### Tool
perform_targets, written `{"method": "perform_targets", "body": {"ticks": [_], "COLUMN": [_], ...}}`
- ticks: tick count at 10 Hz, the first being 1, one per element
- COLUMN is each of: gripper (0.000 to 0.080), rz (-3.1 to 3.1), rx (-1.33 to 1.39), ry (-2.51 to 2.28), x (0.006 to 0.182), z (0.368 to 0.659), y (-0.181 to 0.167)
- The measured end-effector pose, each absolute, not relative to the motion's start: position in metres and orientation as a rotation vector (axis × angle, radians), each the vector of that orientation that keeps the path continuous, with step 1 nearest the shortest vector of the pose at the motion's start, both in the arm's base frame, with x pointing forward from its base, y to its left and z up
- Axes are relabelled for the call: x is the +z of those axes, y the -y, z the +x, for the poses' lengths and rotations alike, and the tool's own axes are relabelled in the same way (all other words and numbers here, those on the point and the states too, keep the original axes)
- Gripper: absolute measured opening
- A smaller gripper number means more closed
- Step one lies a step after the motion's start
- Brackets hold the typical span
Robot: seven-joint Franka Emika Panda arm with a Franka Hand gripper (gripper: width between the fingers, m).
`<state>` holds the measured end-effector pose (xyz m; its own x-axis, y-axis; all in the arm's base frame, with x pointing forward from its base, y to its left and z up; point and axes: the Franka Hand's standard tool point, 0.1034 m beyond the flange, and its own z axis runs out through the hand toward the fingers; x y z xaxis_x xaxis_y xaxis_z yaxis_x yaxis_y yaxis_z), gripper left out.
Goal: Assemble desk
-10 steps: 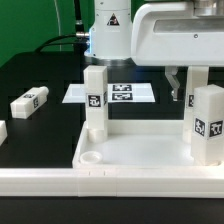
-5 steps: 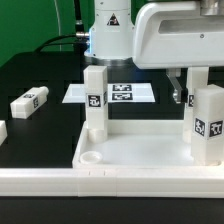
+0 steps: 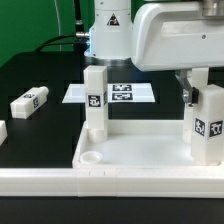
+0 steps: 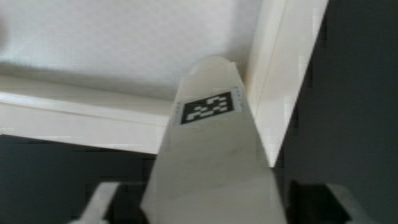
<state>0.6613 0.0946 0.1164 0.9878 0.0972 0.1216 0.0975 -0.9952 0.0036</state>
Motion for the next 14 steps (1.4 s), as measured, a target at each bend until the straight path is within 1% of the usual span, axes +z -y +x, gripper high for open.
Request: {"method": "perform_targets", "body": {"ticks": [2, 3, 10, 12, 14], "gripper": [0.0289, 0.0289, 0.0291, 0.0291, 0.0291], "rz": [-3.129, -3.126, -2.903, -2.735, -2.575], "rx": [-0.191, -0.190, -0.166, -0.144, -0.121], "ry": [0.113, -0.008, -1.017, -1.389, -1.661], "x": [0.1163, 0.1163, 0.1159, 0.1155, 0.1154], "z": [0.6613, 0.6613, 0.6607, 0.6597, 0.6595], "y": [-0.0945, -0.0944, -0.0931, -0.0950, -0.0952]}}
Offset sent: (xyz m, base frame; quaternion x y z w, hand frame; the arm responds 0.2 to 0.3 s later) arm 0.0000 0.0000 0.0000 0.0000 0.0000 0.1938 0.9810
